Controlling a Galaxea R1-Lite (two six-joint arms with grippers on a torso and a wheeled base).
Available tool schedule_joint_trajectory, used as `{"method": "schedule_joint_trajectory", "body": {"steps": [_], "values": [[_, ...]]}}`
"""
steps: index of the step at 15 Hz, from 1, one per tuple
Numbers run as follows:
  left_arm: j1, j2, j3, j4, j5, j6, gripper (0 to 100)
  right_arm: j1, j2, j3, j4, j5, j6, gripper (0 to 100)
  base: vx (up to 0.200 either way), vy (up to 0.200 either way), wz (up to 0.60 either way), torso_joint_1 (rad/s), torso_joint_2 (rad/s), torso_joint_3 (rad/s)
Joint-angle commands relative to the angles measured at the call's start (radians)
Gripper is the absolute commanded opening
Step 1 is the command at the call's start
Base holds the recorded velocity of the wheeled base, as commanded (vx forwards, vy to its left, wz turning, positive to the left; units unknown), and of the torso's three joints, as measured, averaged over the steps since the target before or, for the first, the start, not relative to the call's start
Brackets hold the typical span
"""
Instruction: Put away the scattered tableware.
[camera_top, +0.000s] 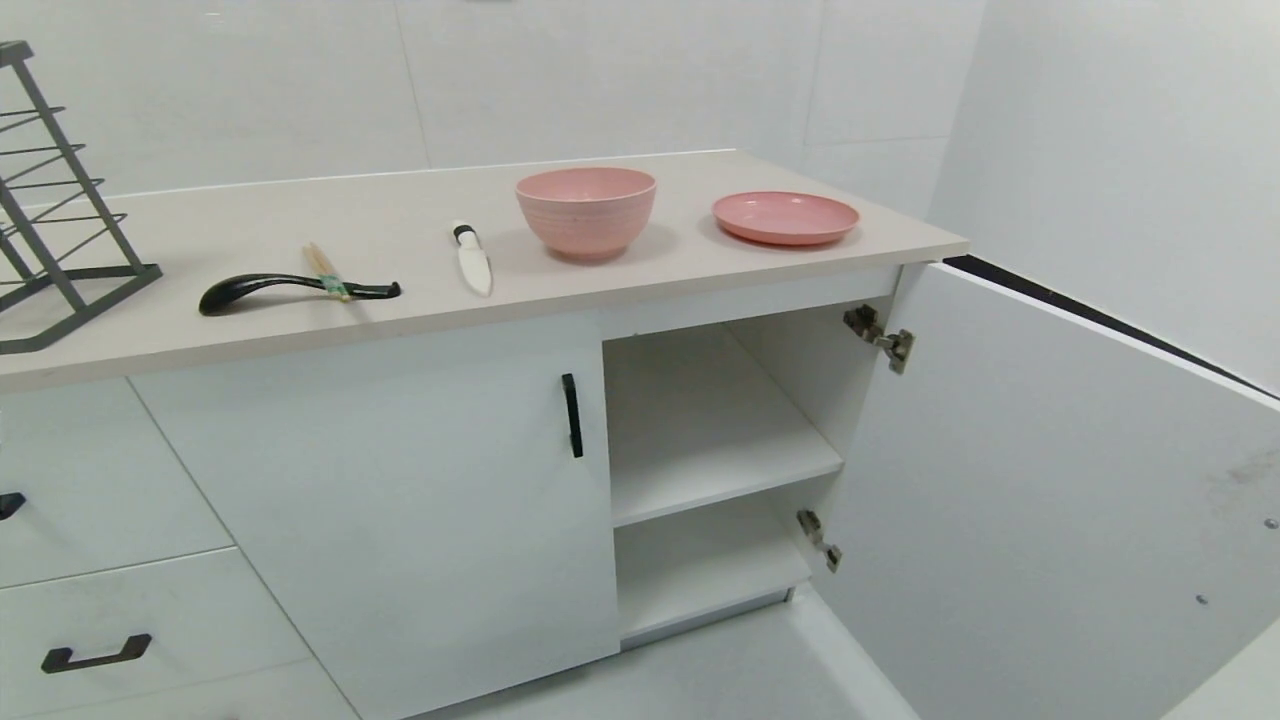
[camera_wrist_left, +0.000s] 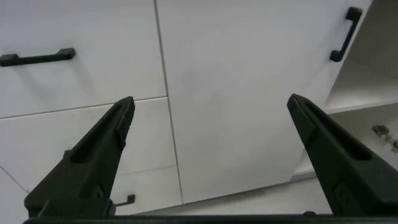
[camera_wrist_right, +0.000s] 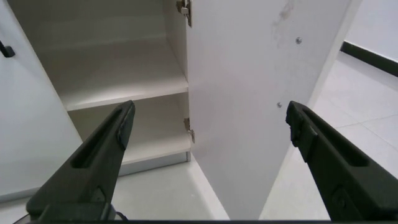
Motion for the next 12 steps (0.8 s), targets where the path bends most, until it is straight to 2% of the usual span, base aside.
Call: {"method": "schedule_joint_trajectory", "body": {"steps": [1, 2, 6, 7, 8, 9, 10, 12], "values": [[0.000, 0.003, 0.005, -0.008, -0.010, 0.018, 100, -0.002, 0.001, -0.001, 0.001, 0.001, 0.000, 100, 0.000, 0.000, 0.00, 0.000, 0.00, 0.000], [0.000, 0.003, 0.005, -0.006, -0.011, 0.030, 100, -0.002, 0.001, 0.001, 0.001, 0.001, 0.000, 100, 0.000, 0.000, 0.00, 0.000, 0.00, 0.000], [0.000, 0.003, 0.005, -0.005, -0.022, 0.038, 100, -0.002, 0.001, 0.001, 0.001, 0.001, 0.000, 100, 0.000, 0.000, 0.00, 0.000, 0.00, 0.000], [0.000, 0.003, 0.007, -0.005, -0.034, 0.035, 100, -0.002, 0.001, 0.001, 0.001, 0.001, -0.002, 100, 0.000, 0.000, 0.60, 0.002, 0.01, 0.002], [0.000, 0.003, 0.005, 0.000, -0.059, 0.027, 100, -0.002, 0.001, -0.001, 0.001, 0.001, 0.000, 100, 0.000, 0.000, 0.60, -0.007, 0.01, 0.002], [0.000, 0.003, 0.007, 0.044, -0.111, 0.035, 100, -0.002, 0.001, -0.001, -0.001, 0.001, -0.002, 100, 0.000, 0.000, 0.60, 0.002, 0.00, 0.002], [-0.002, 0.003, 0.002, 0.063, -0.131, 0.024, 100, -0.002, 0.001, -0.001, 0.001, 0.001, -0.002, 100, 0.000, 0.000, 0.00, 0.000, 0.00, 0.000], [-0.002, 0.003, 0.005, 0.055, -0.131, -0.011, 100, -0.002, 0.001, -0.001, 0.001, 0.001, -0.002, 100, 0.000, 0.000, 0.00, 0.000, 0.00, 0.000]]}}
